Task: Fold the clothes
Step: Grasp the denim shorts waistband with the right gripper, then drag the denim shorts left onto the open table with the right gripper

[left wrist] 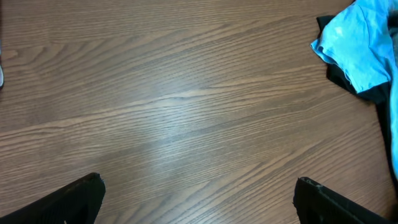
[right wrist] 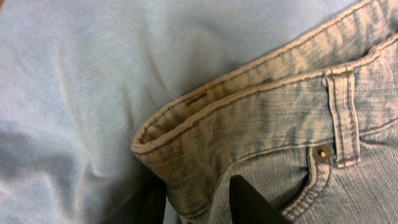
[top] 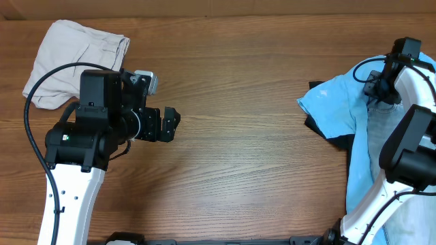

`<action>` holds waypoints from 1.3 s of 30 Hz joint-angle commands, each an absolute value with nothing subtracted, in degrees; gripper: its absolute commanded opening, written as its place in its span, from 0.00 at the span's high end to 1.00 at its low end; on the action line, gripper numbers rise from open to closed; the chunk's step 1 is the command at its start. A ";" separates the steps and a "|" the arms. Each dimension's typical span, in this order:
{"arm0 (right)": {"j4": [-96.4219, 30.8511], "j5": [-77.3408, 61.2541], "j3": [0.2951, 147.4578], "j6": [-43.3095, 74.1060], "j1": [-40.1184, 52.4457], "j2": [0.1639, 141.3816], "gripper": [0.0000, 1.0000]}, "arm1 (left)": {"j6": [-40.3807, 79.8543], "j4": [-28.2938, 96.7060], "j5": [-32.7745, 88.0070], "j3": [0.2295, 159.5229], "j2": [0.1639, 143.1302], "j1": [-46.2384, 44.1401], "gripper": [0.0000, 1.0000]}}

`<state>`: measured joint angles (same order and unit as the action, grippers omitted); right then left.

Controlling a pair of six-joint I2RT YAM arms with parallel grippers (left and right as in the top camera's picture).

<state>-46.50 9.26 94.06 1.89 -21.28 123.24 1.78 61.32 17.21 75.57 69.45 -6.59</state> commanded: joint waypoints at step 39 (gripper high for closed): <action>-74.85 -7.92 135.46 4.19 -17.98 109.40 0.96 | 8.01 62.78 15.68 80.75 69.63 -4.51 0.00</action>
<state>-74.41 0.51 128.29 7.60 -23.57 118.10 4.95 62.41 17.69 76.86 69.56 -5.76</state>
